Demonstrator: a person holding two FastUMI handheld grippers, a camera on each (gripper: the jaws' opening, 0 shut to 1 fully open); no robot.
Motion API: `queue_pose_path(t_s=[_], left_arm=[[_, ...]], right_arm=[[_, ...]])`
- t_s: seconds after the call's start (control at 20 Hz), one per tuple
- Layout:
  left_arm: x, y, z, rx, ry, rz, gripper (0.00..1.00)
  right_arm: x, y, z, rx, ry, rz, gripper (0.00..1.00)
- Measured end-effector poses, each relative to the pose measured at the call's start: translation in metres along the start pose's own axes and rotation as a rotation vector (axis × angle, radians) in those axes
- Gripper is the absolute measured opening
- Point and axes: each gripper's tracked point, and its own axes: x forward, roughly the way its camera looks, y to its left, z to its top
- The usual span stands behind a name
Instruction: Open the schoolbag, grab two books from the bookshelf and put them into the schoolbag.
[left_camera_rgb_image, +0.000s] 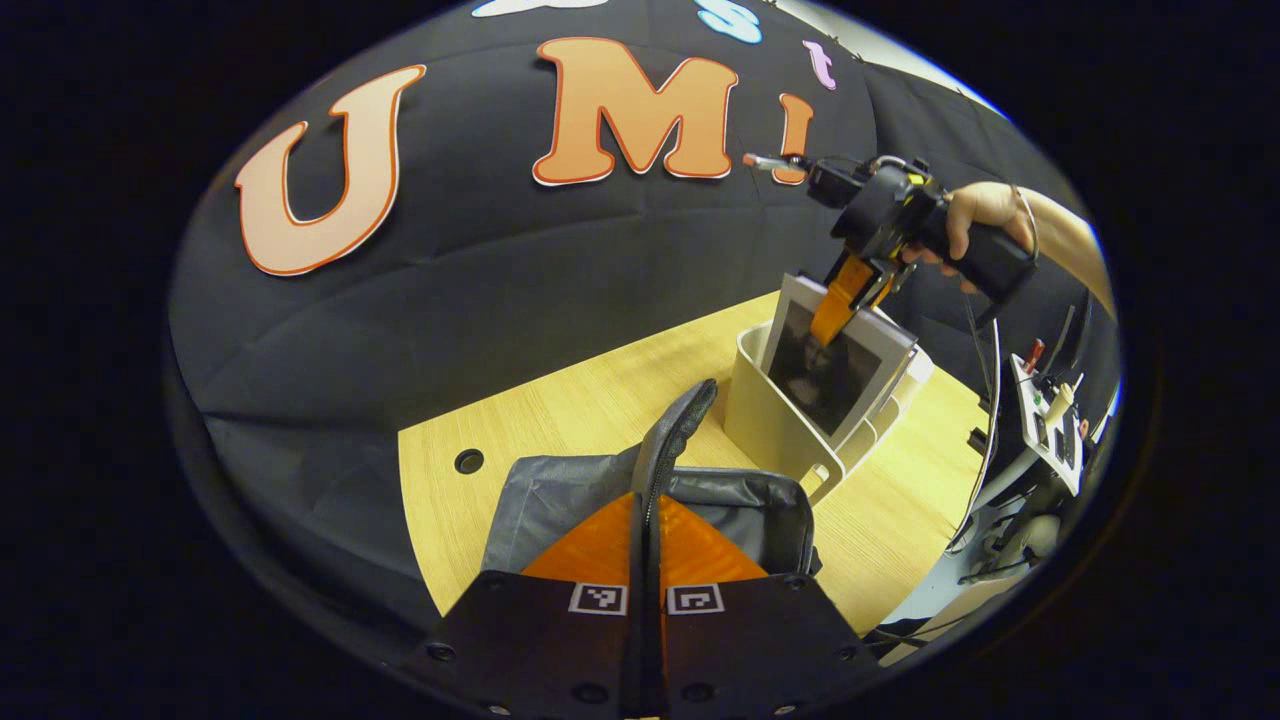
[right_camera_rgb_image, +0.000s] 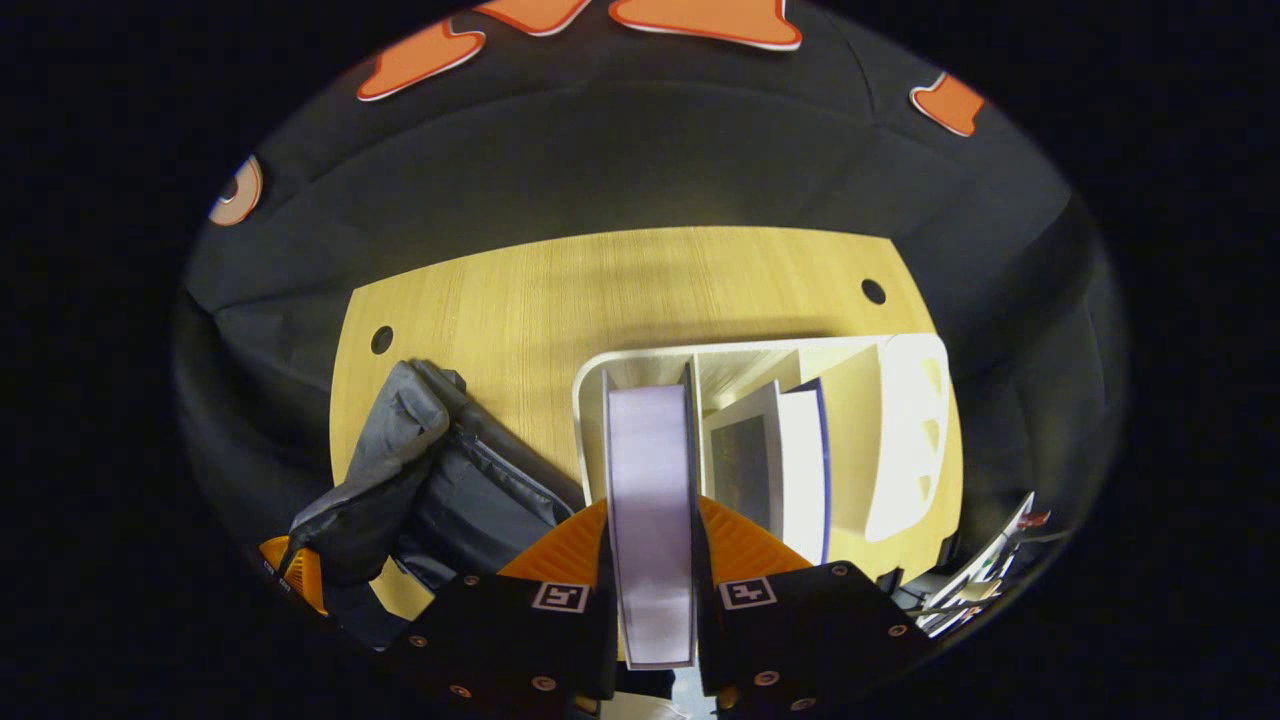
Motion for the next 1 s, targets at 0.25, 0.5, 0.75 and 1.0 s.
queue_pose_path(t_s=[0.25, 0.5, 0.75, 1.0], left_arm=[[0.0, 0.0, -0.002, 0.013, 0.0, 0.012, 0.0], [-0.001, 0.003, -0.002, 0.012, -0.001, 0.031, 0.0], [-0.002, 0.002, -0.002, 0.003, 0.0, 0.055, 0.0], [-0.005, 0.002, 0.001, 0.013, -0.007, 0.069, 0.0]], right_arm=[[-0.064, 0.003, 0.02, 0.017, -0.106, 0.032, 0.32], [-0.132, -0.017, 0.015, 0.103, -0.228, 0.097, 0.31], [-0.182, -0.042, -0.016, 0.318, -0.363, 0.233, 0.3], [-0.172, -0.044, -0.086, 0.539, -0.407, 0.467, 0.3]])
